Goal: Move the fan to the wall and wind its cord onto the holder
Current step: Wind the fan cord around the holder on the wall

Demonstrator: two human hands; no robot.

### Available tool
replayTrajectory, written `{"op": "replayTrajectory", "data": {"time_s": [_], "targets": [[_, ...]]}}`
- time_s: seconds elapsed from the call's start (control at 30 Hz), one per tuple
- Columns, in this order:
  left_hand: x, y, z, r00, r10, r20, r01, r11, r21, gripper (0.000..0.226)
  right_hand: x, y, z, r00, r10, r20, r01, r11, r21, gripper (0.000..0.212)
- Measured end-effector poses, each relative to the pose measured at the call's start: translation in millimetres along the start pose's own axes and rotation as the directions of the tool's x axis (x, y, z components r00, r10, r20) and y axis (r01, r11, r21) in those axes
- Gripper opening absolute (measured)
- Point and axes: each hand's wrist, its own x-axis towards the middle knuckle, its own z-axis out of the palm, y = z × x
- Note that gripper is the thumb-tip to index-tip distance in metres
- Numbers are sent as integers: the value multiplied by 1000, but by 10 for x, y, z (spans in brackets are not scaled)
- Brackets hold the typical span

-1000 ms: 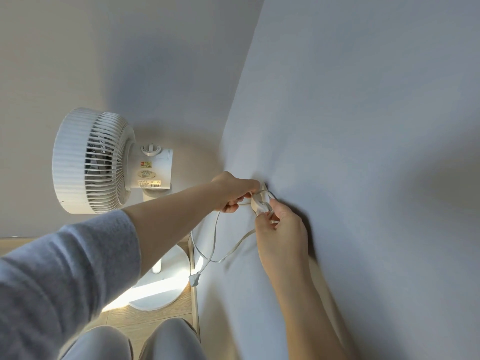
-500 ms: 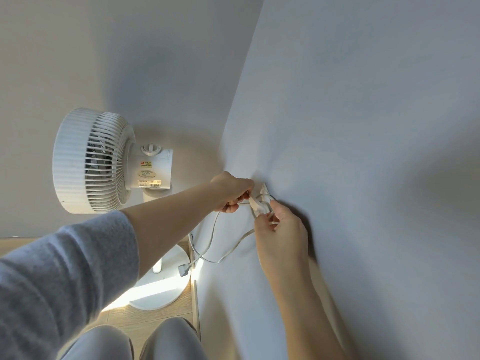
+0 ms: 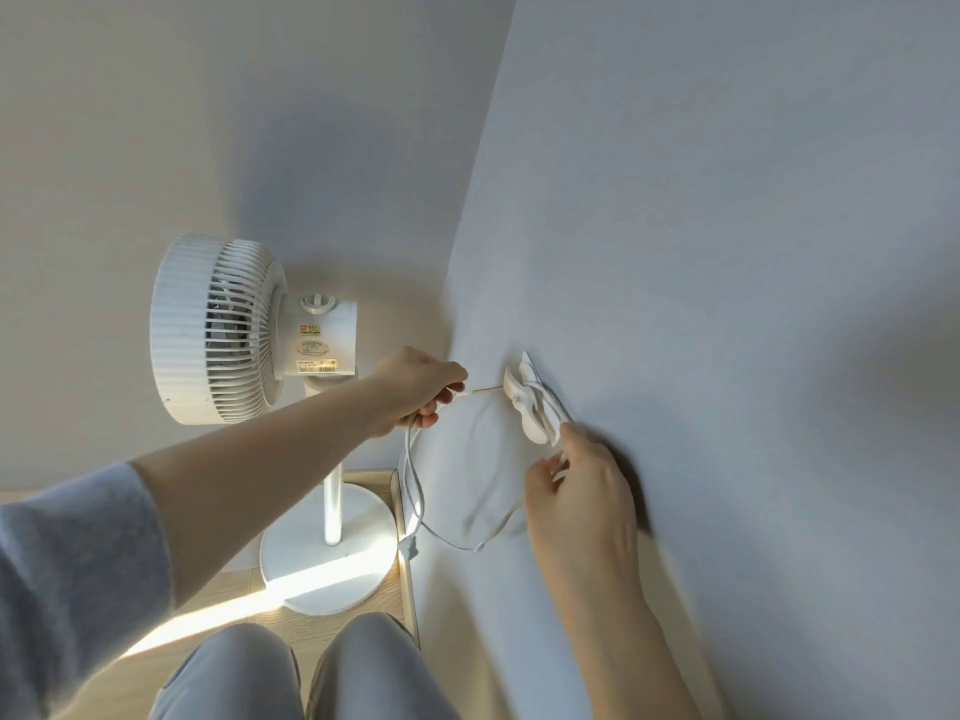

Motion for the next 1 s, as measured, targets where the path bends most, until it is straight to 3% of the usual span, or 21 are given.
{"op": "replayTrajectory", "data": {"time_s": [0.17, 0.53, 0.67, 0.87, 1.0], "targets": [[-197, -89, -99, 998, 32, -50, -32, 999, 15, 15, -116, 78, 57, 1000, -7, -5, 7, 1000, 29, 34], [-419, -367, -239, 985, 144, -91, -125, 975, 182, 13, -266, 278, 656, 974, 62, -219, -12, 975, 222, 39], [-397, -510, -330, 983, 159, -96, -130, 959, 253, 15, -161, 269, 836, 981, 137, -140, -75, 922, 379, 33], [-296, -773, -427, 987, 125, -97, -97, 962, 254, 16, -15, 86, 941, 977, 204, 53, -192, 758, 624, 32], [-196, -955, -392, 982, 154, -111, -113, 945, 307, 35, 38, -7, 963, 962, 236, 139, -262, 644, 718, 41]]}}
